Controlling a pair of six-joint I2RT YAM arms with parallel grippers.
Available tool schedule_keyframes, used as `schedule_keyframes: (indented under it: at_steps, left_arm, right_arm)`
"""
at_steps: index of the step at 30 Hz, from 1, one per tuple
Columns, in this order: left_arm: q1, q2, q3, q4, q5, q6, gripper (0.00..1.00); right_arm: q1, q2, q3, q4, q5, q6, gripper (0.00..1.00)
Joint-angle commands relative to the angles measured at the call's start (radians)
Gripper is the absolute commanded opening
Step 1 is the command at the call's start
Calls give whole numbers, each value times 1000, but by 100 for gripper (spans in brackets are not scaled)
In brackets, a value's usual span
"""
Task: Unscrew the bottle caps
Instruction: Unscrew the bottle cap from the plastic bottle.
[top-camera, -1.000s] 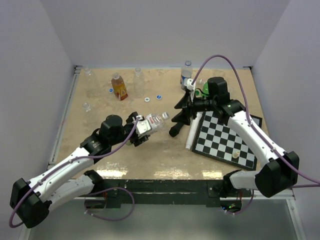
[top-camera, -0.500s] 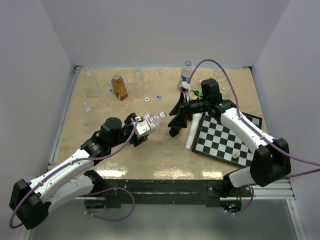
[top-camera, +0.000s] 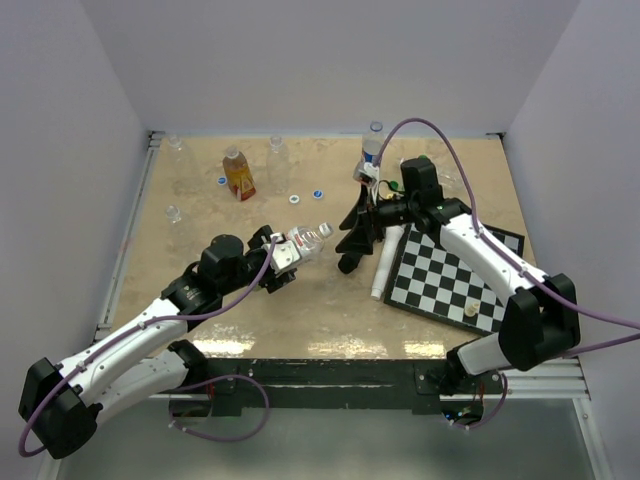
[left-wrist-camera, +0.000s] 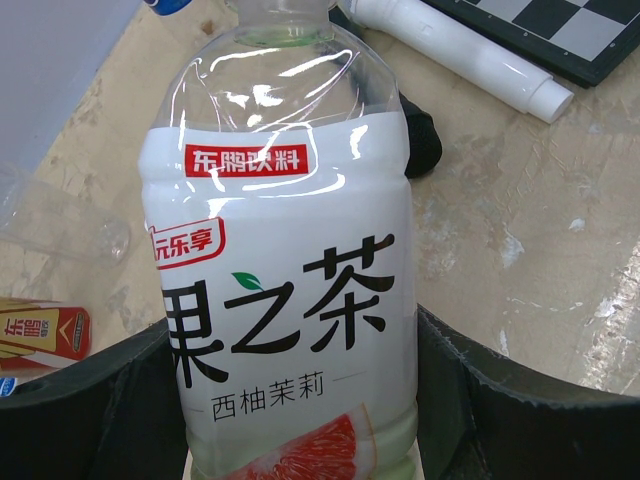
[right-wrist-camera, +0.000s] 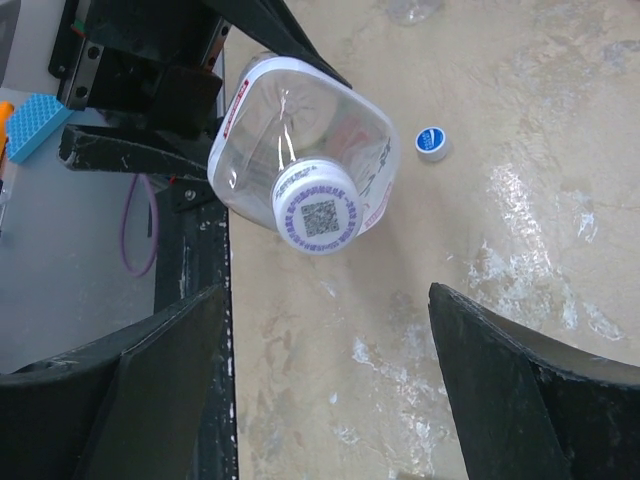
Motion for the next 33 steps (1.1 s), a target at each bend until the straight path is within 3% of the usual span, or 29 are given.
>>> schedule_keyframes:
  at_steps: [1, 7, 16, 20, 25, 26, 29, 33]
  left_arm:
    - [-2, -13, 4, 54, 7, -18, 0]
    - [-2, -3, 2, 52, 23, -20, 0]
    - [-3, -1, 6, 52, 26, -20, 0]
    - [-3, 1, 4, 52, 26, -20, 0]
    - [-3, -1, 4, 52, 30, -20, 0]
    - [-3, 1, 2, 54, 30, -20, 0]
    - [-2, 2, 1, 47, 40, -17, 0]
    - [-2, 7, 1, 44, 74, -15, 0]
  right_arm:
    - [16, 37, 72, 0, 10, 33, 87]
    - [69, 94, 187, -85, 33, -2, 85]
    - [71, 86, 211, -113, 28, -19, 71]
    - [71, 82, 197, -98, 21, -10, 52]
    - [71, 88, 207, -115, -8, -39, 13]
    - [72, 89, 213, -130, -21, -70, 3]
    - [79, 105, 253, -257, -61, -258, 0]
    - [123, 163, 383, -649, -21, -857, 0]
